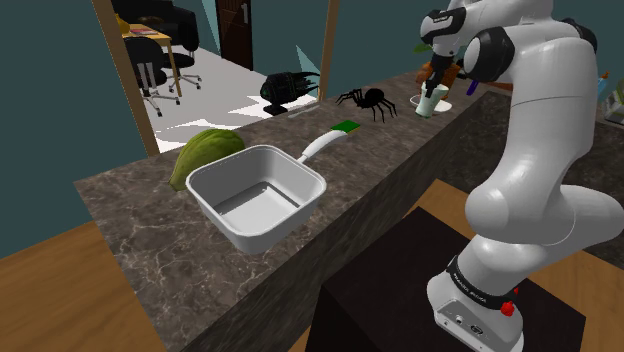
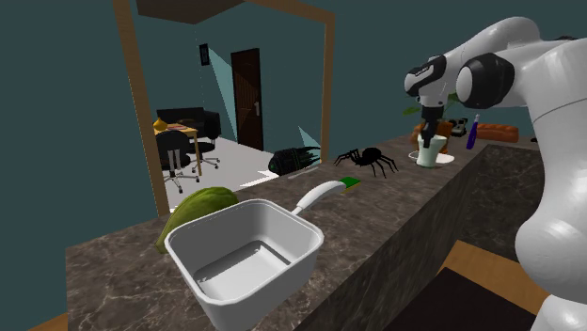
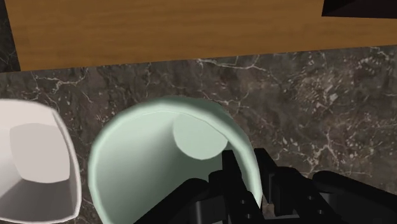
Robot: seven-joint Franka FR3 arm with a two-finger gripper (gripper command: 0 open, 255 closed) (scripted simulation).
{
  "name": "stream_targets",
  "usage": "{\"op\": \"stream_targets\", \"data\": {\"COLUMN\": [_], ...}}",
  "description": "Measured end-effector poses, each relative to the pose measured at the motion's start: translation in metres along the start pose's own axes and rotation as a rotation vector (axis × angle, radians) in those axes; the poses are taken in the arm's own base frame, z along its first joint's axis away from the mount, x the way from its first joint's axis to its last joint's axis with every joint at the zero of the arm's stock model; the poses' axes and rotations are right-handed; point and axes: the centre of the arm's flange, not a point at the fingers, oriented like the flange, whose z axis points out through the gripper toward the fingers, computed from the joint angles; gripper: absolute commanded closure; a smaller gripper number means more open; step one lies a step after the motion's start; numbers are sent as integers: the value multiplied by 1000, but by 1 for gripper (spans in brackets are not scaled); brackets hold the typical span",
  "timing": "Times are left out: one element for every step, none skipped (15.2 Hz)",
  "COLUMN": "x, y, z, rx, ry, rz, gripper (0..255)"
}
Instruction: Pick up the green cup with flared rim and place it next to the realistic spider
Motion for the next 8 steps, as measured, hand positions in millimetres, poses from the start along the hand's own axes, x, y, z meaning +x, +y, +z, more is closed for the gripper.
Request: {"op": "stream_targets", "data": {"x": [0, 0, 0, 0, 0, 0, 0, 1], "y": [0, 0, -2, -2, -2, -3, -4, -4], "z": [5, 9, 15, 21, 25, 31, 36, 42], "rx": [0, 0, 0, 0, 0, 0, 0, 0], "ry": [0, 0, 0, 0, 0, 0, 0, 0], "rz": [0, 0, 0, 0, 0, 0, 0, 0], "gripper": [255, 255, 255, 255, 255, 255, 255, 255]}}
